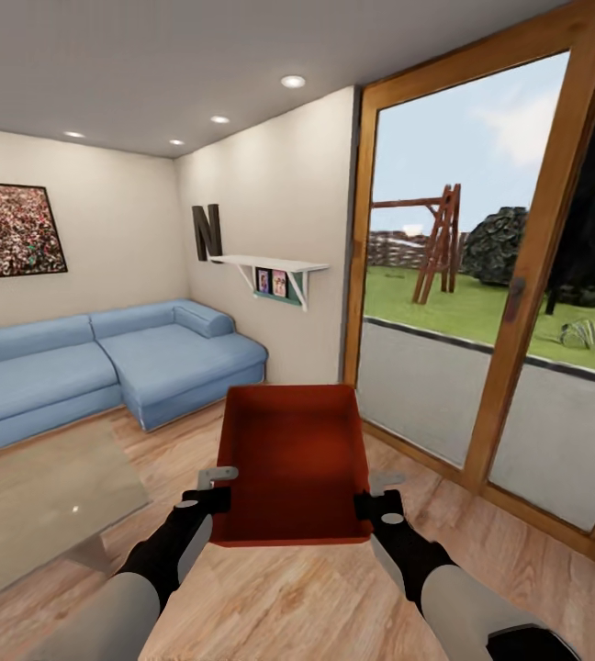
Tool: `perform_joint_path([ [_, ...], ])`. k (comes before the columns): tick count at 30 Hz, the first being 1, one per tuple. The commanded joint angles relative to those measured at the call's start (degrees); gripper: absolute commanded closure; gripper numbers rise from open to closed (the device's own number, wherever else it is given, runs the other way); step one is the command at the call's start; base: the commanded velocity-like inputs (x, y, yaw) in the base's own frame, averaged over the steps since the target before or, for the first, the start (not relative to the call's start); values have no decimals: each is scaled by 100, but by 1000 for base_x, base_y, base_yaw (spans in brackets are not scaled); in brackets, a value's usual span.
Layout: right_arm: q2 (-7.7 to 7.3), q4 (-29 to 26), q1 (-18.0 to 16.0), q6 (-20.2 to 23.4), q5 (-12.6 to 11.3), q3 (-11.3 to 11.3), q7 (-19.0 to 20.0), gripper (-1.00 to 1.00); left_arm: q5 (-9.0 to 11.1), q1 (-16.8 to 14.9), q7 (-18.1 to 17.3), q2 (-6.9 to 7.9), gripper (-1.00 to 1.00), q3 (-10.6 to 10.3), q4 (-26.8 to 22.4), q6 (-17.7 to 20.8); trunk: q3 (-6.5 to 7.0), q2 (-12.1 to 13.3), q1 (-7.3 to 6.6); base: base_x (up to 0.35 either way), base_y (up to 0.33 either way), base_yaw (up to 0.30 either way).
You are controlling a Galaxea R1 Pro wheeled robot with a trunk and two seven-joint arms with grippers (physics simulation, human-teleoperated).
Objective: Move the two storage containers from the living room to the garage. In the garage, place one container on the floor and stack the other container on top of it (either order is fine).
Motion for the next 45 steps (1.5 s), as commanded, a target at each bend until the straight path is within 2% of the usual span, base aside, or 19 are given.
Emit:
perform_joint_path([
  [1,-15,15,-4,-8,15,-84,-42,100,-93,-7,92,11,100,122,-29,42,-9,-8,2,0,0,267],
  [21,-15,16,-4,-9,15,-83,-48,100,-93,-7,98,11,100,122,-38,42,7,-8,2,0,0,267],
  [45,-23,22,-4,-10,15,-78,-48,100,-93,-7,96,11,100,122,-38,42,123,-8,2,0,0,220],
])
